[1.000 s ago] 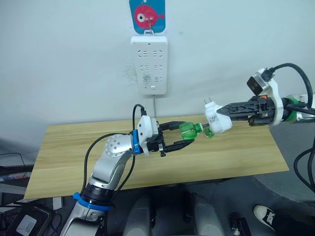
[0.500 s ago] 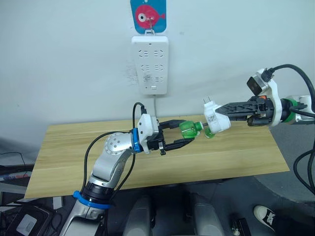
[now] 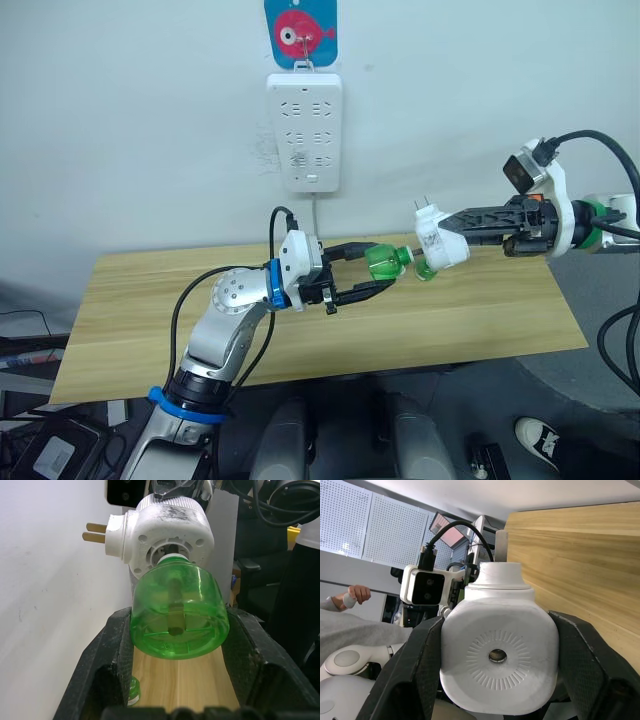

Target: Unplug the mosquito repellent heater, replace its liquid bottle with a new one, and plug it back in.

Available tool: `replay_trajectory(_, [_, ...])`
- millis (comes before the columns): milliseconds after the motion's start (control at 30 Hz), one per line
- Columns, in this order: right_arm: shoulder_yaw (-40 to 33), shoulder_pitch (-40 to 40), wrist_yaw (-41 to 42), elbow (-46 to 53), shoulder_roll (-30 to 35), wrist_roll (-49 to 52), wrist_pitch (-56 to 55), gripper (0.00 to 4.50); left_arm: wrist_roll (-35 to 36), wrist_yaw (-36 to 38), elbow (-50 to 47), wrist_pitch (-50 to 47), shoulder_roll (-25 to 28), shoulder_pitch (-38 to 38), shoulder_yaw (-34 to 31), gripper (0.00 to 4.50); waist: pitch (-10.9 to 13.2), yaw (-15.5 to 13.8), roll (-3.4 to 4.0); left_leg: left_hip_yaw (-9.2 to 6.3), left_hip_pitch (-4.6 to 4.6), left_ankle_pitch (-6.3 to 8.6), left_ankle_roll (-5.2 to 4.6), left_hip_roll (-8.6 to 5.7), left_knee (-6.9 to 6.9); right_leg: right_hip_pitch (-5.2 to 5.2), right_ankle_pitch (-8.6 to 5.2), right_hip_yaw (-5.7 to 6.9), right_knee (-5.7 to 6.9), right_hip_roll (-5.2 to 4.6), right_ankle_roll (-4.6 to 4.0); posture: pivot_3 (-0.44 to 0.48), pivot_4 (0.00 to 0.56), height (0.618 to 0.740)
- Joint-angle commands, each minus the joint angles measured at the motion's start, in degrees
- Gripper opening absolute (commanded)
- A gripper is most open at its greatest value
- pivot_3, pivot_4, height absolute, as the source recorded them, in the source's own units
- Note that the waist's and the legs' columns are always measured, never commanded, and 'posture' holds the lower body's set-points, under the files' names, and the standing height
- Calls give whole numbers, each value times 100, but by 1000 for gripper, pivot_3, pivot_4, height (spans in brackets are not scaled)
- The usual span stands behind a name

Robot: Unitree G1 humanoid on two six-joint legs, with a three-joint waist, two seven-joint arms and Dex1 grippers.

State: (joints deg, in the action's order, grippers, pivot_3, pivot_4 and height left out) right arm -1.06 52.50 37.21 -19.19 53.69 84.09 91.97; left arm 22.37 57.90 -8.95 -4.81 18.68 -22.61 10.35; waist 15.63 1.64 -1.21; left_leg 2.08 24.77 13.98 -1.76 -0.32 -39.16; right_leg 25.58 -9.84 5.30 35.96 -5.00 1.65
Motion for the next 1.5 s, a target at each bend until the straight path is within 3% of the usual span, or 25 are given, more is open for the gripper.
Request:
replay_trajectory(33, [-94, 73, 7, 2, 45, 8, 53, 2878, 161, -77, -328, 135, -44, -92, -152, 2213, 0, 0, 0, 0, 0, 0, 0, 0, 0, 0, 1, 0, 0, 0, -1, -130, 230, 740])
replay_trajectory(333, [-73, 238, -112, -215, -87, 157, 53, 2878, 168, -93, -412, 84, -46, 9, -50, 2213, 0, 0, 0, 0, 0, 0, 0, 0, 0, 0, 1, -1, 0, 0, -1, -132, 234, 740])
replay_trajectory(833, [116, 256, -1128, -164, -104, 1868, 32, 2878, 85, -63, -161, 98, -182, -82, 92, 2213, 0, 3, 0, -1, 0, 0, 0, 0, -1, -2, 4, 0, 0, 0, -7, -149, 234, 740])
replay_trajectory(1200, [353, -335, -2317, 879, -209, 2714, -697, 2878, -14, -82, -172, 149, -331, -258, 272, 2213, 0, 0, 0, -1, 0, 0, 0, 1, -2, -2, 0, 0, 1, 1, 0, -149, 235, 740])
replay_trajectory(1400, [402, -391, -2315, 1002, -223, 2891, -798, 2878, -15, -100, -66, 132, -408, -277, 241, 2213, 0, 2, 0, 2, 0, 0, 0, 1, -3, -2, -1, -1, 0, 1, 5, -151, 236, 740])
replay_trajectory(1433, [399, -410, -2297, 1034, -213, 2891, -797, 3609, -16, -103, -28, 133, -412, -278, 217, 2213, 0, 2, 0, 1, 0, 0, 0, 1, -3, -2, -2, -2, 0, 1, 5, -151, 236, 740])
replay_trajectory(1500, [412, -488, -2227, 1101, -117, 2891, -751, 4190, -31, -87, 44, 156, -405, -274, 173, 2213, 0, 1, 0, 0, 0, 0, 0, 1, -3, -2, -2, -2, 0, 2, 5, -151, 237, 740])
